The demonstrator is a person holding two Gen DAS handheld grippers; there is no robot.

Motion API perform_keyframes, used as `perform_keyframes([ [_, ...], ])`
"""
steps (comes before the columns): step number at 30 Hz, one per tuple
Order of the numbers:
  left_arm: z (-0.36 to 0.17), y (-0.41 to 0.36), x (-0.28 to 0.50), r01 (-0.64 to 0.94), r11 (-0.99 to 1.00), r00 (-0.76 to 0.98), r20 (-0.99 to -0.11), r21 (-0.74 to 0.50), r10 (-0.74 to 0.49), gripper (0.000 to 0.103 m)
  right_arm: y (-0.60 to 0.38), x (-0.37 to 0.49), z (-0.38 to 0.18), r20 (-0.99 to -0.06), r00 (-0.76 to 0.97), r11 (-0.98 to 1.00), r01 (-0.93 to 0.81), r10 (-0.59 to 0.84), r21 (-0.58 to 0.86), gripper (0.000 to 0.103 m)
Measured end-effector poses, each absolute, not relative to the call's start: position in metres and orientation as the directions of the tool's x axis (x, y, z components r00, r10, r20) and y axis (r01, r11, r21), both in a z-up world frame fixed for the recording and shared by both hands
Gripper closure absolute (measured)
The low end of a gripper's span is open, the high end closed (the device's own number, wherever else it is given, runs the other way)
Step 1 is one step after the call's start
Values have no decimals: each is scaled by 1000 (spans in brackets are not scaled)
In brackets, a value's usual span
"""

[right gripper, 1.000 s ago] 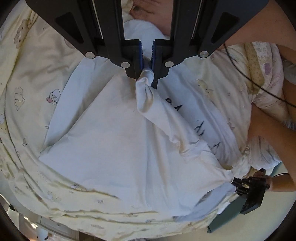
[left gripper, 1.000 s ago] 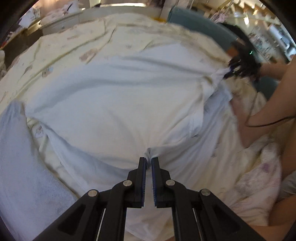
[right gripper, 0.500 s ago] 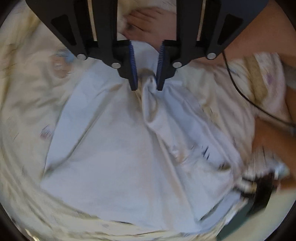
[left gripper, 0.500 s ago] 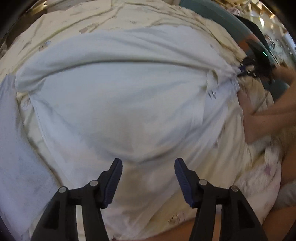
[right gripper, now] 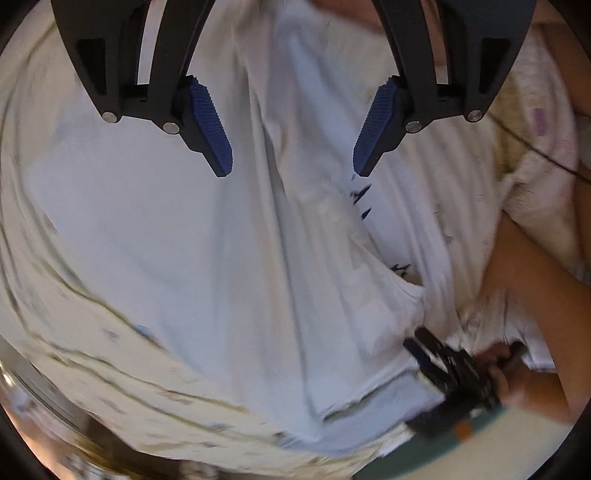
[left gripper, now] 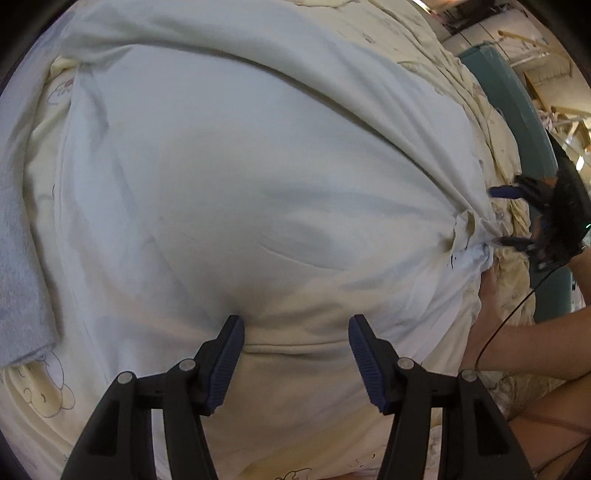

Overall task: Fold clothes
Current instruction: 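Open both tools to release the folded T-shirt side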

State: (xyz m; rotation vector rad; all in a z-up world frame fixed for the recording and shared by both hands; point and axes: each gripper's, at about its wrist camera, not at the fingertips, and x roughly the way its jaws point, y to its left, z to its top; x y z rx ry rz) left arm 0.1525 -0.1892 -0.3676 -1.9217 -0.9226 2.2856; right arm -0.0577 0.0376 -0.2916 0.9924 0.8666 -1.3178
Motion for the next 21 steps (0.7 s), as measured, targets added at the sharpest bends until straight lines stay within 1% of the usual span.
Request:
perform_keyframes([
  [1, -368, -188, 152, 352, -826, -243, -895, -440, 373, 44, 33, -52, -299, -939, 63, 12, 998, -337, 63, 40],
  [2, -368, -186, 152, 348, -830, -241, -898, -435, 370, 43, 30, -47, -307, -948, 46, 32, 999, -313, 38, 55],
  [4, -369, -183, 150, 340, -839, -236, -902, -426, 362, 43, 37, -38, -305, -938, 109, 84, 993, -328, 87, 80],
  [6, -369, -179, 149, 327, -849, -232, -906, -415, 353, 44, 46, -30, -300, -918, 190, 138, 979, -349, 151, 81],
  [7, -369, -177, 150, 317, -856, -233, -908, -409, 347, 43, 53, -25, -297, -911, 230, 157, 970, -343, 186, 88],
  [8, -369, -175, 151, 313, -858, -237, -908, -408, 345, 43, 61, -21, -294, -906, 268, 171, 960, -328, 222, 88],
  [11, -371, -177, 159, 339, -825, -273, -887, -452, 373, 43, 77, -11, -299, -917, 286, 165, 955, -279, 247, 88],
  [15, -374, -187, 166, 408, -754, -316, -855, -515, 412, 44, 79, -20, -296, -895, 289, 89, 957, -339, 276, 87],
  [18, -374, -187, 169, 423, -745, -315, -854, -516, 413, 43, 66, -32, -287, -880, 241, 31, 968, -410, 251, 86],
  [21, -375, -181, 166, 420, -754, -306, -861, -504, 406, 43, 47, -52, -287, -866, 225, -45, 961, -446, 273, 85],
])
